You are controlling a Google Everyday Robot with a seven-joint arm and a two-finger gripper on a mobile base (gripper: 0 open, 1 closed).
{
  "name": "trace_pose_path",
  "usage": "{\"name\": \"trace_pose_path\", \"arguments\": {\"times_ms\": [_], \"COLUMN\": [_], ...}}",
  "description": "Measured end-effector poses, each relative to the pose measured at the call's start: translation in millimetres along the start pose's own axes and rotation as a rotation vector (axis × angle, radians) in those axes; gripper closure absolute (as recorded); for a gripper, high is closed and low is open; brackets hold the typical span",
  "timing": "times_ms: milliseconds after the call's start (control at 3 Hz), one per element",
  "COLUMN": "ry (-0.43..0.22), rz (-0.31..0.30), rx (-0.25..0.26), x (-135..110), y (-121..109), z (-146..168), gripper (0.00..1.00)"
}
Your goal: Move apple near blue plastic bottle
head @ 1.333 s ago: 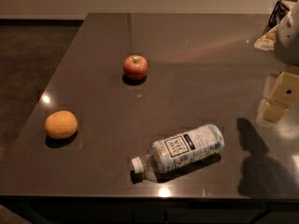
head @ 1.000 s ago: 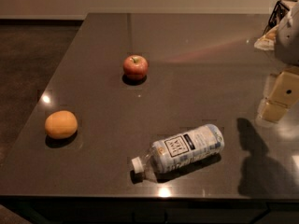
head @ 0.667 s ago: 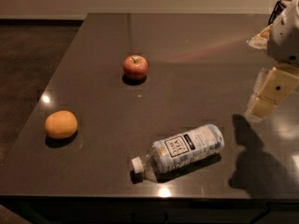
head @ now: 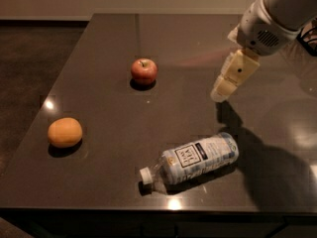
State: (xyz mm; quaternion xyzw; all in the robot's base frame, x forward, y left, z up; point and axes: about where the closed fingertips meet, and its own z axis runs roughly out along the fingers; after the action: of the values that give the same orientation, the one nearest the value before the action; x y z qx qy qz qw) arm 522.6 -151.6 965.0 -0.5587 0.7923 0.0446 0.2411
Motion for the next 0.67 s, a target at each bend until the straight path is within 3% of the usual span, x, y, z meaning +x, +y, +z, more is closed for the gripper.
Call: {"name": "trace_pose_path", "arguments": {"times_ms": [667], "ry": [-0.108], "rz": [0.045], "rx": [-0.011], "x": [-60], "y": [-35], "z": [59], "gripper": [0.00]}}
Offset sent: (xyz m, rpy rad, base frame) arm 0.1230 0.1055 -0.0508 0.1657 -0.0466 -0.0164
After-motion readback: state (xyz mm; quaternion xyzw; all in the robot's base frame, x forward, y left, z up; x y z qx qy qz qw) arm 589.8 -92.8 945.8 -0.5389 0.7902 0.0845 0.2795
